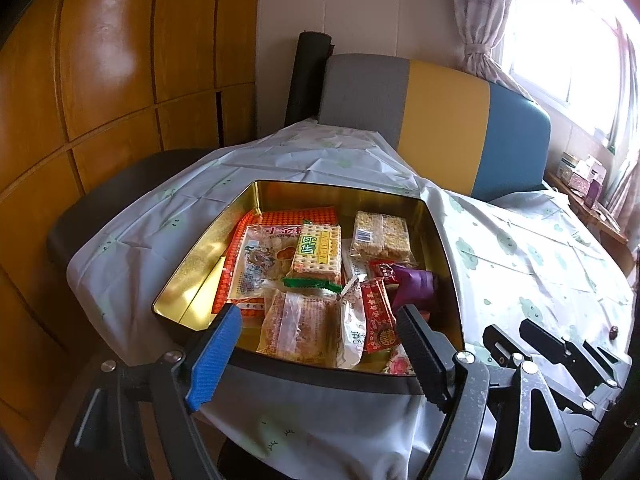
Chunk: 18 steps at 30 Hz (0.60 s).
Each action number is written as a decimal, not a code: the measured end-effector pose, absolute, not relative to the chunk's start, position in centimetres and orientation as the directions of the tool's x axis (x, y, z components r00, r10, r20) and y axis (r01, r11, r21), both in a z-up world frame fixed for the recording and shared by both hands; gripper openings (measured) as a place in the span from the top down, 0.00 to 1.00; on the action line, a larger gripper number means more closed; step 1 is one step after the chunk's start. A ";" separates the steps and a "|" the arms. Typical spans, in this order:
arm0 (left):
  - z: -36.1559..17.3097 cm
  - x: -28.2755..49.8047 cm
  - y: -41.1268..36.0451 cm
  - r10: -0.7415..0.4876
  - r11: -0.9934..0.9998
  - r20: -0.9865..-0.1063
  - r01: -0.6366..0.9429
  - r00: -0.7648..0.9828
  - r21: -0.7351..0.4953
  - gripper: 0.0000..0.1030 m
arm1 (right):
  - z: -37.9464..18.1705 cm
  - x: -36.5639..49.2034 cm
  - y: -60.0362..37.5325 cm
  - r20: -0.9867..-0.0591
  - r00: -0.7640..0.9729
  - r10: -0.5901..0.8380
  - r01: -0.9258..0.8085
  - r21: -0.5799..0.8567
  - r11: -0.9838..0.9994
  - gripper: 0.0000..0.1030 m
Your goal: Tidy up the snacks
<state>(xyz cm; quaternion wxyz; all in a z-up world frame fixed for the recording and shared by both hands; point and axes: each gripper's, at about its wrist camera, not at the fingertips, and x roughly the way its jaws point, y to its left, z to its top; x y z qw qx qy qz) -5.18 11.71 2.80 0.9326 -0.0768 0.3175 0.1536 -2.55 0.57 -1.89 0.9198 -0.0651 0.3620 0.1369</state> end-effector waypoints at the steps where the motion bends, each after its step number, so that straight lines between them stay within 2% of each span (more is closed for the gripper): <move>1: 2.8 -5.2 11.7 0.237 0.941 -0.617 -0.335 0.751 -0.047 0.22 | -1.9 -2.5 0.6 -0.684 0.700 0.205 -0.299 -0.021 0.954 0.63; 13: 2.9 -5.3 12.1 0.243 0.939 -0.603 -0.341 0.760 -0.051 0.22 | -2.1 -2.5 0.8 -0.689 0.695 0.205 -0.306 -0.025 0.952 0.63; 15: 3.0 -5.5 11.9 0.248 0.942 -0.585 -0.334 0.772 -0.042 0.28 | -2.2 -2.5 0.8 -0.691 0.694 0.205 -0.306 -0.025 0.952 0.63; 18: 3.1 -5.5 12.0 0.250 0.940 -0.580 -0.339 0.775 -0.047 0.29 | -2.3 -2.5 0.8 -0.693 0.691 0.206 -0.309 -0.024 0.951 0.63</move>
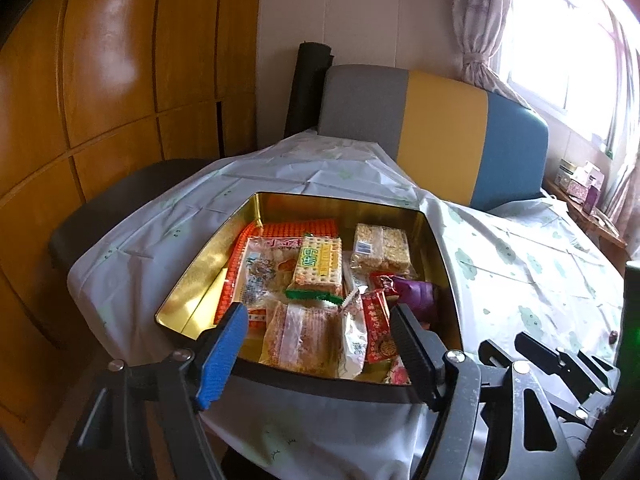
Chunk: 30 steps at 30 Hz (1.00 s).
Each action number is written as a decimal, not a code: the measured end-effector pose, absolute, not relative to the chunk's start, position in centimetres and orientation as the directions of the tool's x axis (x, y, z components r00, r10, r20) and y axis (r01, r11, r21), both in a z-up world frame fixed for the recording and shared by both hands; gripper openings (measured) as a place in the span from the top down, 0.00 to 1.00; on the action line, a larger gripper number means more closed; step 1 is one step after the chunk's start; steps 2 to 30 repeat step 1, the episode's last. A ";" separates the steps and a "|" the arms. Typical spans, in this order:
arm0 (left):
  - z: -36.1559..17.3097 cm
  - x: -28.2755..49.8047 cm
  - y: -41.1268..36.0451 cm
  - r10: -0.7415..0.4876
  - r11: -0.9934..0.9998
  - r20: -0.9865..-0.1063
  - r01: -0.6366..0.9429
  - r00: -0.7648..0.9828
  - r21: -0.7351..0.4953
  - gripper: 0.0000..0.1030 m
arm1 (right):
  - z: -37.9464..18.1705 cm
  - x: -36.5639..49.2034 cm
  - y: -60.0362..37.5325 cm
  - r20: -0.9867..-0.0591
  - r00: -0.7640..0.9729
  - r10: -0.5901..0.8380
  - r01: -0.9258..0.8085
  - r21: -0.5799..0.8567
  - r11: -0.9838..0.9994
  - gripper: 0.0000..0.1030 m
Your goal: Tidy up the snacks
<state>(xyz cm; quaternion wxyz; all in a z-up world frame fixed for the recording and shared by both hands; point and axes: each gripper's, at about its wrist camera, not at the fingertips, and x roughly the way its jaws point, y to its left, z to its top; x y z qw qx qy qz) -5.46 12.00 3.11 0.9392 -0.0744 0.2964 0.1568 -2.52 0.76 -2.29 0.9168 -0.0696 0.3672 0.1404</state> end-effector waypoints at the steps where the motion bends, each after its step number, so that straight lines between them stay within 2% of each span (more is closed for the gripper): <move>1: 3.1 -5.4 12.1 0.250 0.939 -0.584 -0.341 0.772 -0.049 0.28 | -2.4 -2.5 0.7 -0.696 0.687 0.208 -0.309 -0.021 0.951 0.63; 30: 3.1 -5.4 12.1 0.250 0.939 -0.584 -0.341 0.772 -0.049 0.28 | -2.4 -2.5 0.7 -0.696 0.687 0.208 -0.309 -0.021 0.951 0.63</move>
